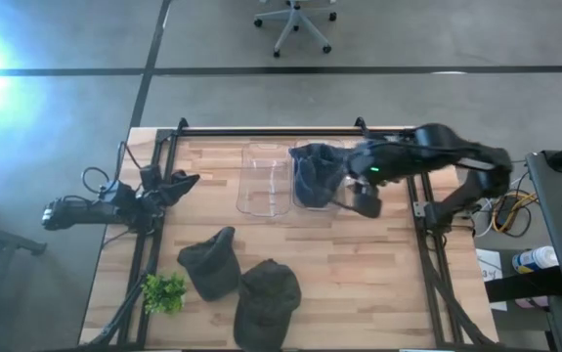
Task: Pick & Place hat
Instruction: Put the bottom gray cap into the left transparent bin
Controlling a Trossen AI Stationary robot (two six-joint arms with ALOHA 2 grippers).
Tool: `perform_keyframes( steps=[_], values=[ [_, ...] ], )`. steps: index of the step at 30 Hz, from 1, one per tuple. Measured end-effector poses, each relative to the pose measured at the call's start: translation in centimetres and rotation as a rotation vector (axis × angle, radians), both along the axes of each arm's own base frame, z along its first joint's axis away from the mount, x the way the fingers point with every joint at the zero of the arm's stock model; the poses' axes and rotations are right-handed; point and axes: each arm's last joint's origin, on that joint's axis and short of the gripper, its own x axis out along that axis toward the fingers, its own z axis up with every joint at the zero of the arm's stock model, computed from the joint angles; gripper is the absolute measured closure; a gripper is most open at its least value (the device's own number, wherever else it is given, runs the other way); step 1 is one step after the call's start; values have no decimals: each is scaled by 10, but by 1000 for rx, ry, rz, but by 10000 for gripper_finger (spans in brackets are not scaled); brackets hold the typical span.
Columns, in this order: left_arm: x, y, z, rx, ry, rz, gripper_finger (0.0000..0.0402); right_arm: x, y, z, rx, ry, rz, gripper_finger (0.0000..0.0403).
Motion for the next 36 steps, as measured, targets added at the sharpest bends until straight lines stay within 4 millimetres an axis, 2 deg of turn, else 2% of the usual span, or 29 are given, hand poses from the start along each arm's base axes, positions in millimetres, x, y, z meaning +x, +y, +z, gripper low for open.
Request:
perform_keyframes(
  steps=[5, 10, 11, 18, 24, 31, 36],
  values=[
    [-3, 0, 15, 45, 5, 21, 197, -37, 20, 17, 58, -126, -5, 291],
    [-3, 0, 27, 87, 83, 36, 197, -63, 34, 18, 77, -249, 49, 379],
    [-2, 0, 30, 91, 94, 38, 197, -67, 37, 17, 77, -289, 61, 386],
    [3, 0, 45, 138, 121, 53, 197, -90, 42, -2, 30, -515, 179, 394],
    [12, -1, 49, 171, 170, 31, 197, -115, 31, -31, 36, -669, 141, 394],
    [25, -2, 51, 185, 232, 7, 197, -139, 21, -72, 84, -979, 150, 394],
    [24, -2, 57, 212, 219, 20, 197, -158, 13, -96, 17, -1206, 197, 394]
  ],
)
